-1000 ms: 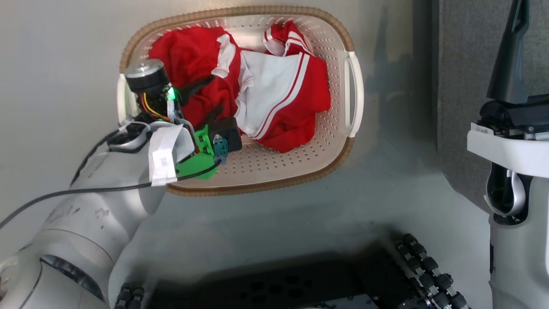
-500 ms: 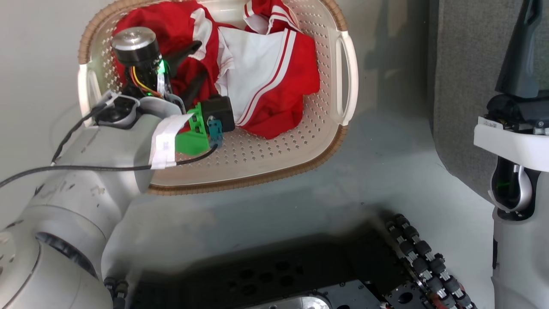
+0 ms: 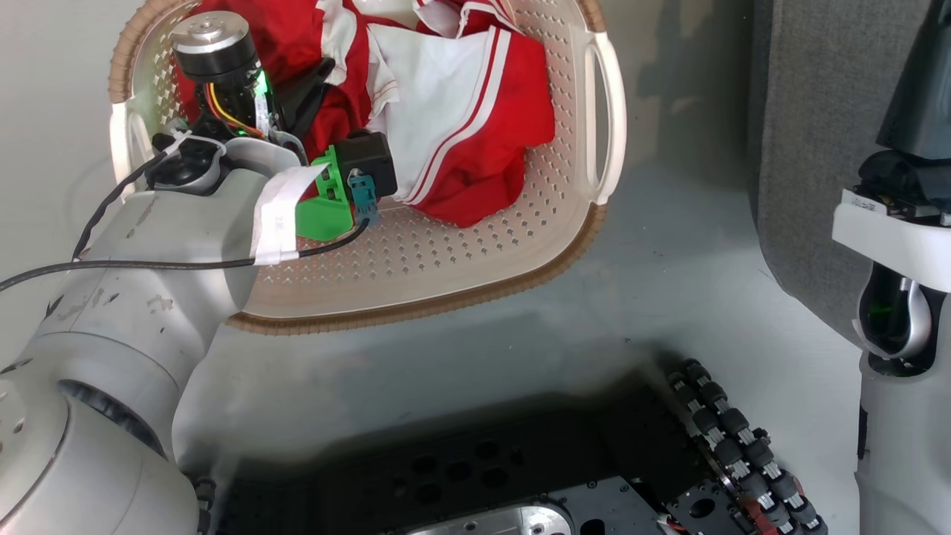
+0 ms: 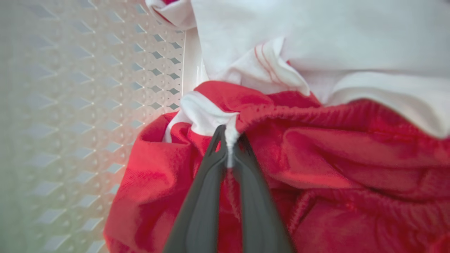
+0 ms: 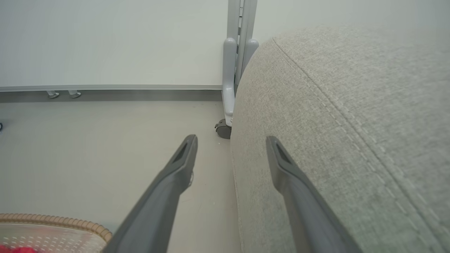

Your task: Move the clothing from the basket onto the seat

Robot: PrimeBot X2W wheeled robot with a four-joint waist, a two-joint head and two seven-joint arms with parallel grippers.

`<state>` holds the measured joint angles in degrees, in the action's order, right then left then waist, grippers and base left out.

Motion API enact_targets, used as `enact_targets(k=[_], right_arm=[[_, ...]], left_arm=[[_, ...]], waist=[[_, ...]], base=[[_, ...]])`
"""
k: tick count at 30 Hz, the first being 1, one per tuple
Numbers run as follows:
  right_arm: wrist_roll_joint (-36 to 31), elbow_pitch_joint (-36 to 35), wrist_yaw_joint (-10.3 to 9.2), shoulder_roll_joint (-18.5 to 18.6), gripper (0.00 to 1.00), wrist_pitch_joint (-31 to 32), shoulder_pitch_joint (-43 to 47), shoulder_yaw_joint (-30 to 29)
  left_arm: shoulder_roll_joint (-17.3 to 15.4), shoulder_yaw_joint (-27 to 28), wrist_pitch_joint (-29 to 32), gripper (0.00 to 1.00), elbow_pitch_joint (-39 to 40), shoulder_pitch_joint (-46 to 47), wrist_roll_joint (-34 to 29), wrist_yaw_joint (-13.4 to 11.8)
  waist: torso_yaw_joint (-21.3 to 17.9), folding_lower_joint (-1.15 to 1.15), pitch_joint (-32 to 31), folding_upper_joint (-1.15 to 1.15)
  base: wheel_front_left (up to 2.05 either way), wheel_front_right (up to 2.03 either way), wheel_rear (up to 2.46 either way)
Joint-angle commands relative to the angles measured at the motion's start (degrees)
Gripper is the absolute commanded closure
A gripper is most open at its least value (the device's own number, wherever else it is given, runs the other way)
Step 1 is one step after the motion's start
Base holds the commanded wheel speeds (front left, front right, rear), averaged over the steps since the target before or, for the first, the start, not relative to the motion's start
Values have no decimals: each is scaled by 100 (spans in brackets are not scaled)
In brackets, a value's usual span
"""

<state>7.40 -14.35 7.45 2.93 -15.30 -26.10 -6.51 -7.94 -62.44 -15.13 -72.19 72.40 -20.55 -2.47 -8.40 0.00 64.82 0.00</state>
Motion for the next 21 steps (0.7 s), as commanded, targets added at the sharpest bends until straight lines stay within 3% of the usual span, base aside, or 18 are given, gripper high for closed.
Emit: enact_targets(k=[1, 9, 21], right_arm=[[44, 174, 6, -4, 0, 26, -45, 13], [-45, 169, 4, 3, 0, 19, -92, 30], [-484, 423, 4, 4, 0, 18, 399, 453]], left_arm=[[-20, 2, 0, 100, 22, 39, 69, -17], [-1, -12, -2, 100, 472, -326, 402, -196], [91, 368, -3, 100, 1535, -1450, 1599, -267]], waist=[[15, 0, -29, 0], [115, 0, -452, 0], [359, 0, -1987, 0]], base=[[0, 0, 0], [0, 0, 0], [0, 0, 0]])
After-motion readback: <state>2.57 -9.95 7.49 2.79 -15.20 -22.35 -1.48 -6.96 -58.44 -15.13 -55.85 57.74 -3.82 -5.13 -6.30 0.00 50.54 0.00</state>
